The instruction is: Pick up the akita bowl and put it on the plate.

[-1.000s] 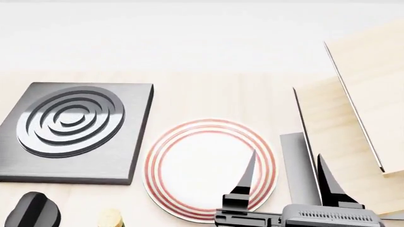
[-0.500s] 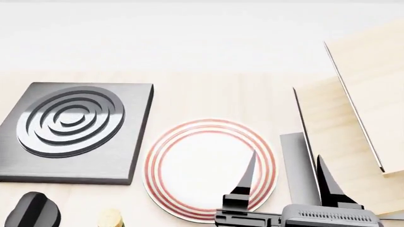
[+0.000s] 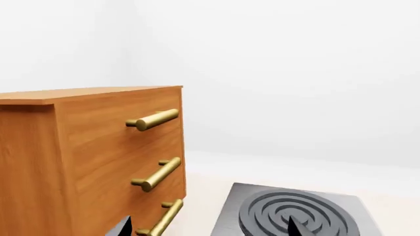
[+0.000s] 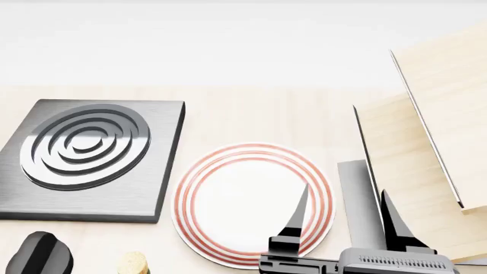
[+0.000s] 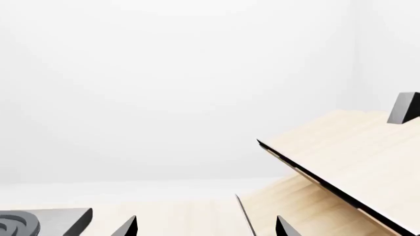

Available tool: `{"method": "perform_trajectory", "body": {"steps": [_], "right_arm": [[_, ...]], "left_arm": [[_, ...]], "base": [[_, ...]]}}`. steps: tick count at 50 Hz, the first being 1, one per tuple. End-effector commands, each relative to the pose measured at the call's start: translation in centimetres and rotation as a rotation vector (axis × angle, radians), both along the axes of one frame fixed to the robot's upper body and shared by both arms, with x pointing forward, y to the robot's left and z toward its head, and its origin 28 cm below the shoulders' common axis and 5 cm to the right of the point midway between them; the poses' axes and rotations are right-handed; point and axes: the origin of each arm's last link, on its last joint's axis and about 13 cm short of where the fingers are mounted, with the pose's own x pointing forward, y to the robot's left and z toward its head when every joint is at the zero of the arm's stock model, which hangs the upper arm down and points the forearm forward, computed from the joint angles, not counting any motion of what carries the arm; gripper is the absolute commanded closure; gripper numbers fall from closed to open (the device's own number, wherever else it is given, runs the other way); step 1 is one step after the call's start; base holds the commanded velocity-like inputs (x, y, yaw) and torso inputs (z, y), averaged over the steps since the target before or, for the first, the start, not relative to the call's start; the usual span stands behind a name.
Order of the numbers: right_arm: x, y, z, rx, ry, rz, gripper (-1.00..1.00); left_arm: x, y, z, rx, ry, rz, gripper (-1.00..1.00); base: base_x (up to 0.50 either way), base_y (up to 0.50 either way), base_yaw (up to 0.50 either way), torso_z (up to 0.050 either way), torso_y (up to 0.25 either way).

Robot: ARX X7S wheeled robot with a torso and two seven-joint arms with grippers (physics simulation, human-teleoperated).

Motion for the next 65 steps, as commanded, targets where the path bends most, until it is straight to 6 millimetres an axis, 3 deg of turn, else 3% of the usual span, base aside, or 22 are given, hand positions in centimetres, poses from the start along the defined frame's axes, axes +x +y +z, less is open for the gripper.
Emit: {"method": "perform_trajectory", "body": {"steps": [1,65], "right_arm": [[0.0,0.0,-0.1,-0.001,0.002,-0.002,-1.00],[0.4,0.1,-0.9,-0.012,0.031,-0.004,-1.00]], "left_arm": [[-0.1,0.3,-0.1,-0.062,0.034,-0.043,-1.00],[-0.7,1.5,-0.6,-0.092,0.082,0.011,-1.00]], "base": [[0.00,0.00,0.00,0.000,0.000],[0.00,0.00,0.00,0.000,0.000]]}}
